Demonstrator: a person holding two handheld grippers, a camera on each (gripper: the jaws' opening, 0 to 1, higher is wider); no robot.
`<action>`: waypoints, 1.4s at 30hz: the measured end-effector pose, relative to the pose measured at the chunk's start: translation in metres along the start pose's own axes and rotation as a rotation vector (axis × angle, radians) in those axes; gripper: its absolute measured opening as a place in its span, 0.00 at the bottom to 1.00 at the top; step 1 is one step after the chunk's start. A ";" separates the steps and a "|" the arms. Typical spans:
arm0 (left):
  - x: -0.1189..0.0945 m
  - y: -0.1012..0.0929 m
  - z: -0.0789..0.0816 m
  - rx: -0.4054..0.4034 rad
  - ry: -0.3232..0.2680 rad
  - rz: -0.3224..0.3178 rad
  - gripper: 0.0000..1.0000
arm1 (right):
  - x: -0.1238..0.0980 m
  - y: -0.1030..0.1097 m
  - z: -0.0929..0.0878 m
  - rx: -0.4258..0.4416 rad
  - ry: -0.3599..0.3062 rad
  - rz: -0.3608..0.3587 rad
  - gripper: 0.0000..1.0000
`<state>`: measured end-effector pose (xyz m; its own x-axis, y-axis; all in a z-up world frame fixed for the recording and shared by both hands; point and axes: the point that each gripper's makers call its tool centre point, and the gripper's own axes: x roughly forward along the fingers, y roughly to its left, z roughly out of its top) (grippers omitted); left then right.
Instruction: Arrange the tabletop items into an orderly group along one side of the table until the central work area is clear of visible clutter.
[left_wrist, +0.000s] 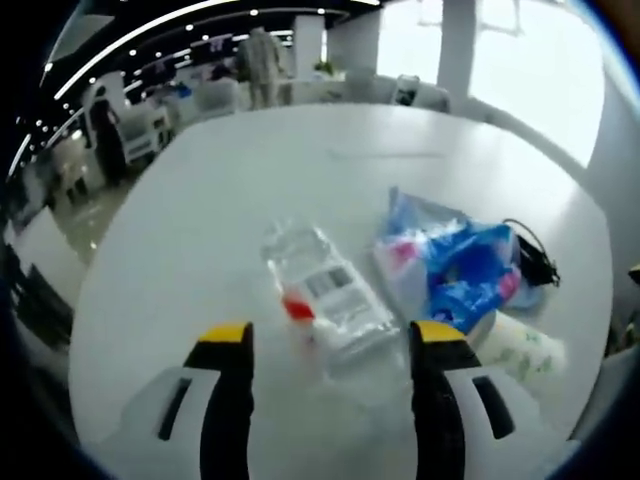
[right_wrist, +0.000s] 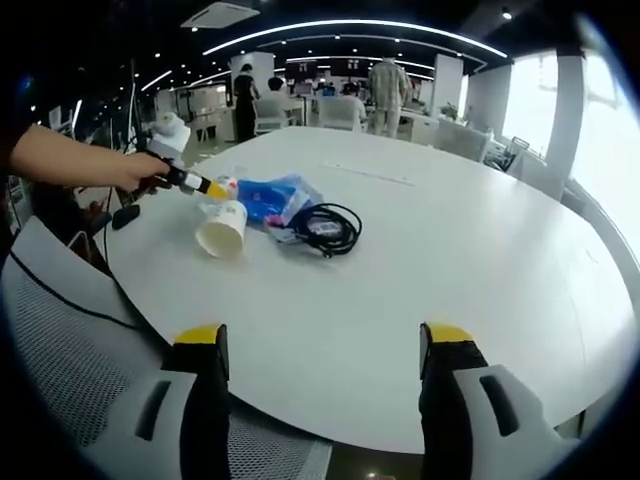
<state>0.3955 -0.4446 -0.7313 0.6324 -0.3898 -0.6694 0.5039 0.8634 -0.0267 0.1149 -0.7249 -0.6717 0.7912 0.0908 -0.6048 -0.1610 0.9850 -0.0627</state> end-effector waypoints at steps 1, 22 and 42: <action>0.000 0.000 0.000 -0.001 0.001 -0.001 0.60 | 0.000 0.000 0.000 0.001 0.000 -0.001 0.77; 0.016 0.001 -0.005 0.055 0.068 0.012 0.57 | 0.000 0.001 -0.001 0.011 0.004 0.011 0.75; 0.036 0.000 -0.012 0.046 0.125 0.006 0.53 | 0.001 0.005 0.007 0.019 -0.036 0.027 0.84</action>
<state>0.4115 -0.4548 -0.7640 0.5582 -0.3394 -0.7571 0.5290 0.8485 0.0096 0.1184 -0.7189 -0.6672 0.8077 0.1224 -0.5767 -0.1718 0.9846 -0.0317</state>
